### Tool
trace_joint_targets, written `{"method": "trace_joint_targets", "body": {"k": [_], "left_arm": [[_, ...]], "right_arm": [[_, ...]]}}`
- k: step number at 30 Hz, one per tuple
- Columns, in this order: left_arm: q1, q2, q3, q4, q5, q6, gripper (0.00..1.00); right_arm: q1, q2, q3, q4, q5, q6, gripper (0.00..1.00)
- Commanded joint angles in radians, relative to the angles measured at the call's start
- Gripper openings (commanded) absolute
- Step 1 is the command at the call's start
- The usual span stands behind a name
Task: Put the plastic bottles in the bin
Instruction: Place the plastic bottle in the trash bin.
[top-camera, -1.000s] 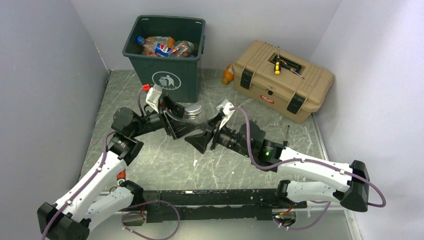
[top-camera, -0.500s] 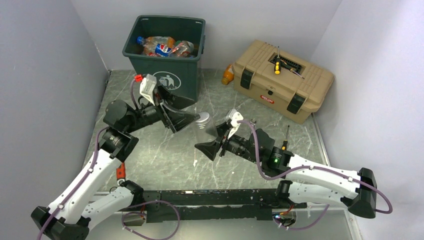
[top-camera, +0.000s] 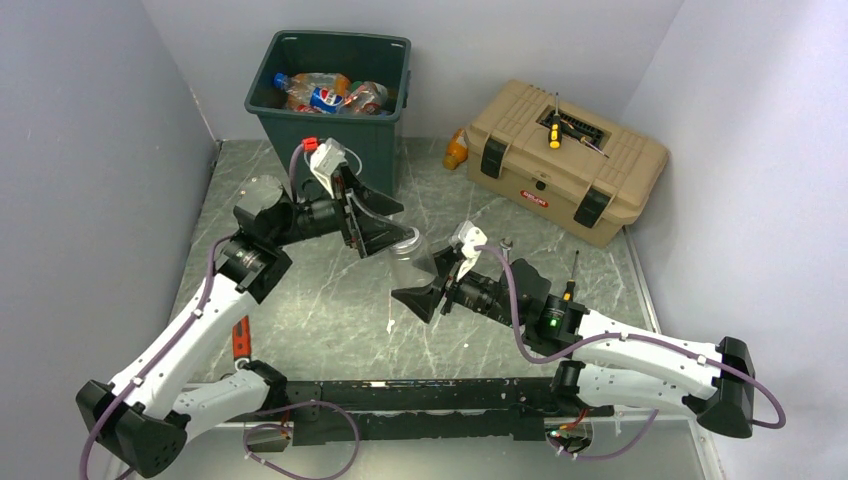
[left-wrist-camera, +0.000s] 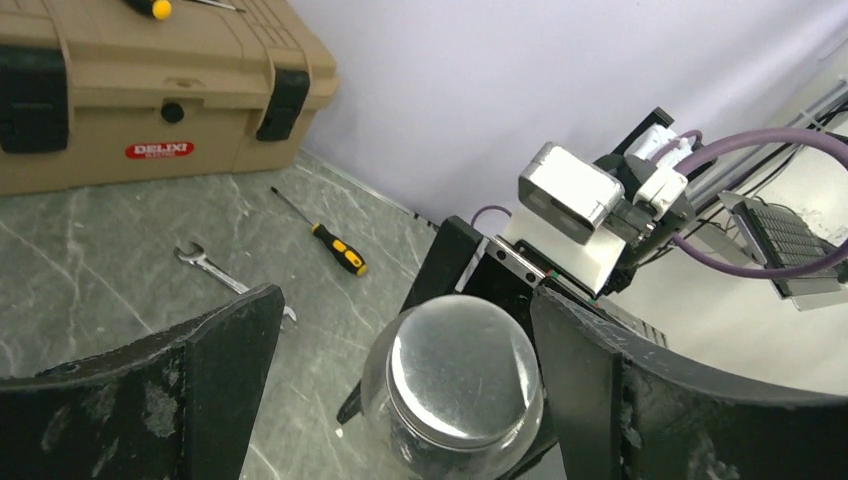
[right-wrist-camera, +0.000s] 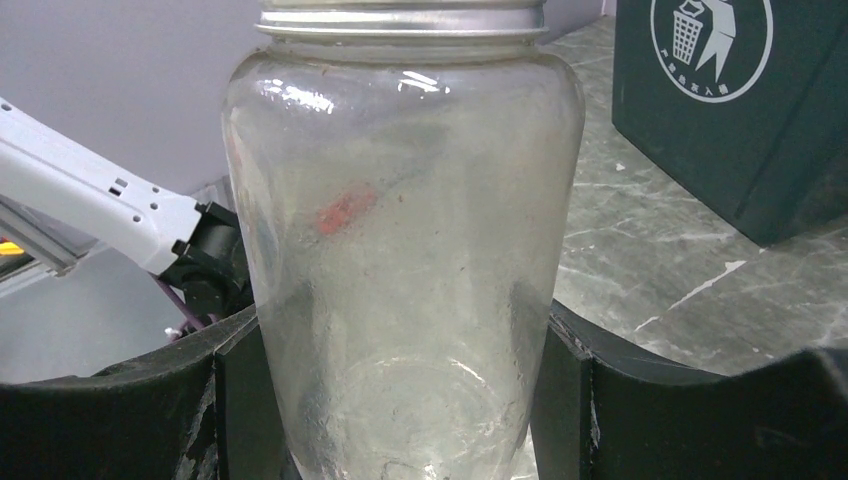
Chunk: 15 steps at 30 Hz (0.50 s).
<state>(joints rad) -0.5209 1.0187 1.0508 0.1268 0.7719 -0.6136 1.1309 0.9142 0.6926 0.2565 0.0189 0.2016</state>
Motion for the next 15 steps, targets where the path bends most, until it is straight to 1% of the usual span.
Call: {"method": "trace_joint_targets", "body": {"k": [1,7,15], "left_arm": [[-0.017,-0.041,-0.013,-0.004,0.028,0.026,0.99],[-0.035,-0.07,-0.078,0.017,0.016,0.027,0.99],[-0.076,-0.051,-0.095,0.017,0.002,0.034,0.99]], "right_arm": [[-0.002,-0.013,0.002,0.066,0.026,-0.016,0.32],[-0.002,-0.004,-0.004,0.097,0.055,-0.012,0.33],[-0.002,0.033,0.015,0.105,0.049,-0.006,0.32]]}}
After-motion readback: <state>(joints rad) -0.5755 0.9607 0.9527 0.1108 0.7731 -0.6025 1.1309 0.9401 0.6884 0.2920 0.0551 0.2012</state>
